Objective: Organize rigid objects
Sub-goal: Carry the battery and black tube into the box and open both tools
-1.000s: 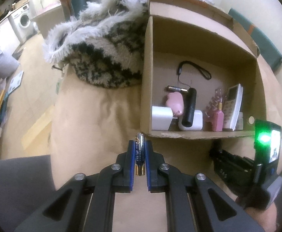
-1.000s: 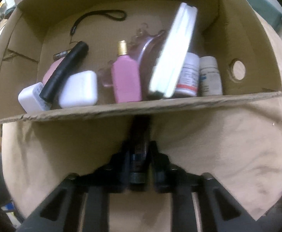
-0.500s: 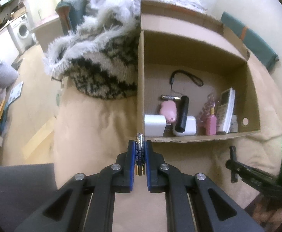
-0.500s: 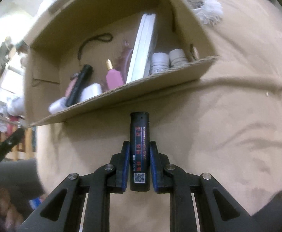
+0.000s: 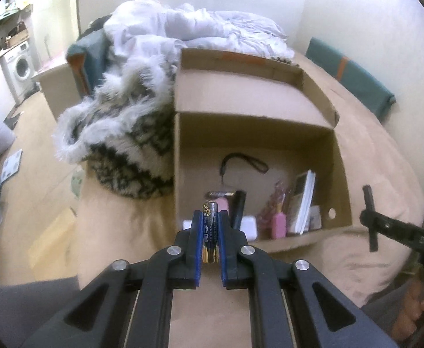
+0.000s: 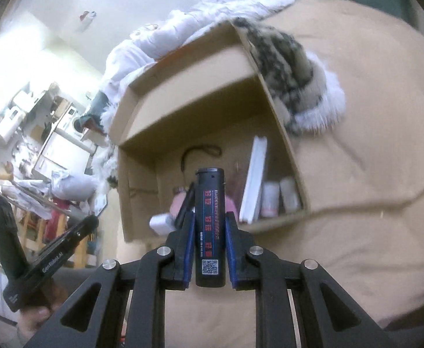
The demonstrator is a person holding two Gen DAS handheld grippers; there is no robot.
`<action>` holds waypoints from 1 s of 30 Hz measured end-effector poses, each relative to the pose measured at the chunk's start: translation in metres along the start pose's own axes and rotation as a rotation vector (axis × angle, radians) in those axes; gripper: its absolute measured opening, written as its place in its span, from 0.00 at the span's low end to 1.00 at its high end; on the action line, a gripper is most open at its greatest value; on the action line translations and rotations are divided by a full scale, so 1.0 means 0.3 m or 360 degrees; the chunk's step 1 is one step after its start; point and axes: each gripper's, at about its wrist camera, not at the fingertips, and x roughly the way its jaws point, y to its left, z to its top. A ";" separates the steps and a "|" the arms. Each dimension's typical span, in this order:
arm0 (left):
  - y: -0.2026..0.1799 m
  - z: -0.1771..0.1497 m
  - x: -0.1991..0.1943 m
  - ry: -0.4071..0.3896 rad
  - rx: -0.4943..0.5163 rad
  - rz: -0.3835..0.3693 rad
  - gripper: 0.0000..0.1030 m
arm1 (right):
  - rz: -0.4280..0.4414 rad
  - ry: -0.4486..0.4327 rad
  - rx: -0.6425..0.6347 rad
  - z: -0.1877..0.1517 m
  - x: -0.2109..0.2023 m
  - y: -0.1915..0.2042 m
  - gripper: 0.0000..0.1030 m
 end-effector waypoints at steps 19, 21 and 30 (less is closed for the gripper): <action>-0.086 0.043 0.365 0.0210 0.0075 -0.0002 0.09 | -0.0194 0.0231 -0.0072 0.058 0.367 -0.018 0.20; -0.100 0.036 0.370 0.0208 0.0119 0.0036 0.09 | -0.0208 0.0262 -0.0066 0.048 0.384 -0.027 0.20; -0.107 0.024 0.390 0.0236 0.0144 0.0097 0.09 | -0.0244 0.0316 -0.0008 0.036 0.409 -0.065 0.20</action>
